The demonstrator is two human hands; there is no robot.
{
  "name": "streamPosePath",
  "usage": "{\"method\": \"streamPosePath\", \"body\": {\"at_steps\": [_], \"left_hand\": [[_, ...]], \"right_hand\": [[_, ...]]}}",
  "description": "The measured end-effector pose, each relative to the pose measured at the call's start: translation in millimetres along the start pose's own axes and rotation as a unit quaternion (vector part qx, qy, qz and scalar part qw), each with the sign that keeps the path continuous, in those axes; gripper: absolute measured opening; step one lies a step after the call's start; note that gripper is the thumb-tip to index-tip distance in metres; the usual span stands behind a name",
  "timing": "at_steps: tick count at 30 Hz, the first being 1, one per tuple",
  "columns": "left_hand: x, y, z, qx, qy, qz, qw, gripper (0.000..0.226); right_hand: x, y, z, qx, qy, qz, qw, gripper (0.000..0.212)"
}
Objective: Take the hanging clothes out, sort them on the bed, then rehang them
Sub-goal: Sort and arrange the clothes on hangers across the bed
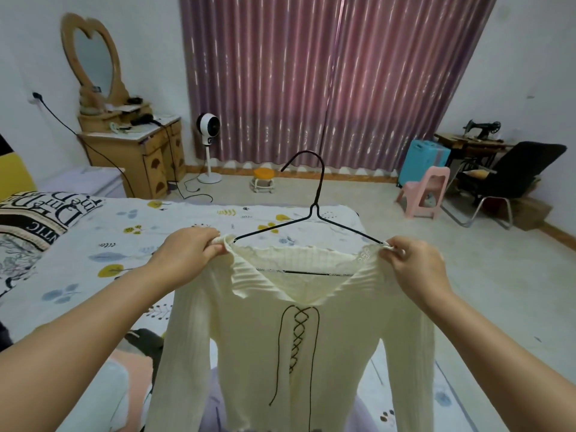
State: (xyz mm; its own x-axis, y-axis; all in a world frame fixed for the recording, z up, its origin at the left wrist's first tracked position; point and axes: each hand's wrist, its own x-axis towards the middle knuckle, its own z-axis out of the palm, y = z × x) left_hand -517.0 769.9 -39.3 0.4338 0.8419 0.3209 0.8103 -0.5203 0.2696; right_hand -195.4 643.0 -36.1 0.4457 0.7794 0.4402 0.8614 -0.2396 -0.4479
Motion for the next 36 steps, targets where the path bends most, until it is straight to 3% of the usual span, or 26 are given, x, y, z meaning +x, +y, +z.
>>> {"method": "streamPosePath", "body": {"at_steps": [9, 26, 29, 32, 34, 36], "left_hand": [[101, -66, 46, 0.028, -0.006, -0.026, 0.999, 0.038], [264, -181, 182, 0.229, -0.008, -0.139, 0.964, 0.033], [292, -199, 209, 0.196, -0.023, -0.157, 0.968, 0.034], [326, -216, 240, 0.094, -0.027, -0.210, 0.973, 0.033], [341, -220, 264, 0.005, -0.052, -0.255, 0.966, 0.054], [341, -222, 293, 0.003, -0.092, -0.253, 0.963, 0.069]], "right_hand": [[96, -12, 97, -0.010, -0.035, 0.011, 0.999, 0.016], [277, -16, 323, -0.054, -0.103, -0.018, 0.993, 0.017], [305, -10, 363, -0.071, -0.127, -0.026, 0.989, 0.019], [338, -7, 405, -0.033, -0.134, -0.006, 0.990, 0.020], [347, -6, 432, -0.038, -0.154, 0.003, 0.987, 0.035], [339, 0, 458, -0.067, -0.194, -0.007, 0.979, 0.049]]}}
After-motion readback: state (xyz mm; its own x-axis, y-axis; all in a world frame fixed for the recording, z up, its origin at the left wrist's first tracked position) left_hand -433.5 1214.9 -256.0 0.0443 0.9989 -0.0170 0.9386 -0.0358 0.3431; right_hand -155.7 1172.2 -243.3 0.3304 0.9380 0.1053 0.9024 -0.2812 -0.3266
